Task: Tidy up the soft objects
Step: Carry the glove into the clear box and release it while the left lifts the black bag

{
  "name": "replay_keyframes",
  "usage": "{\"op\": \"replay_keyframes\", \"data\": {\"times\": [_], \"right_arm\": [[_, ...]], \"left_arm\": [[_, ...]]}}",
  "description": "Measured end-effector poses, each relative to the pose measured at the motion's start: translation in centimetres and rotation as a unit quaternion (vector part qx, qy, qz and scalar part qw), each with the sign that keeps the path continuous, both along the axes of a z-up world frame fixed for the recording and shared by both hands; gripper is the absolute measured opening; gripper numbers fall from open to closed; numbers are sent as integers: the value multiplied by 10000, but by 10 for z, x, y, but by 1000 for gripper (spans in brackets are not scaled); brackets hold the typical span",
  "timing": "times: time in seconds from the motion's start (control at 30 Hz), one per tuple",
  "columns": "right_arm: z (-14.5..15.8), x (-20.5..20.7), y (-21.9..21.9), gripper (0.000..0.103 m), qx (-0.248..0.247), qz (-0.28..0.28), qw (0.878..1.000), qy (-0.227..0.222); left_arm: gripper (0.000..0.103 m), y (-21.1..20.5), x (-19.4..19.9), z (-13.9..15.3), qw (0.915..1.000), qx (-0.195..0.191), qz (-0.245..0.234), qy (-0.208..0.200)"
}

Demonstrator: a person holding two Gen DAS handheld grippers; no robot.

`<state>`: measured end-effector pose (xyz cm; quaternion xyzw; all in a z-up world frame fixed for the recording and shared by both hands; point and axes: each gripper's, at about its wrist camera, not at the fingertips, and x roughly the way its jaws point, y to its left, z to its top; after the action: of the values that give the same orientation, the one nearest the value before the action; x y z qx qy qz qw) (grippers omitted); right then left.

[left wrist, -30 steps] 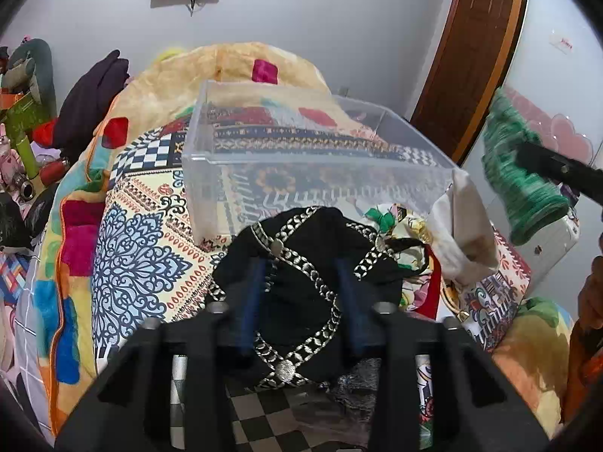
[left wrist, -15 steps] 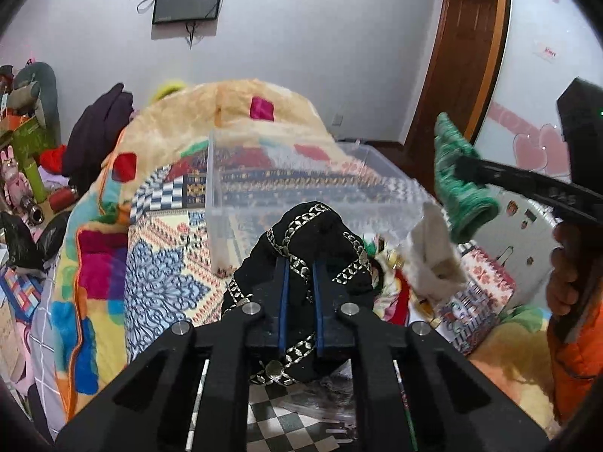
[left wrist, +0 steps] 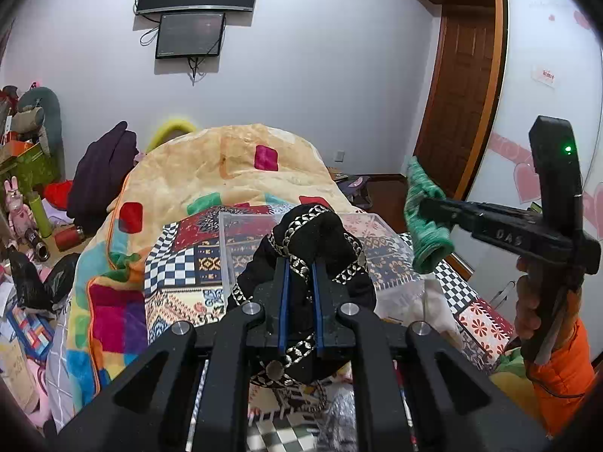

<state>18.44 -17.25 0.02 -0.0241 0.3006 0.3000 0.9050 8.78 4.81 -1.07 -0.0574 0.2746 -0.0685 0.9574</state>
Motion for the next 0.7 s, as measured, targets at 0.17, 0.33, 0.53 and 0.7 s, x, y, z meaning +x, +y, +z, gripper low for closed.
{"op": "replay_keyframes", "data": {"times": [0.17,0.33,0.53,0.7], "right_arm": [[-11,19,17,13,-370,-37,9993,73],[-31,43,30,14,-680,12,9965,494],[-47,56,39,14,-977,108,9915,857],[-56,57,42,14,-1076,226,9885,1038]], "left_arm": [[10,0,21,-7,9995,-155,-171,238],[10,3,48,-25,9966,-352,-284,687],[13,1,78,-30,9956,-195,-163,896],[28,2,95,-40,9933,-220,-99,1133]]}}
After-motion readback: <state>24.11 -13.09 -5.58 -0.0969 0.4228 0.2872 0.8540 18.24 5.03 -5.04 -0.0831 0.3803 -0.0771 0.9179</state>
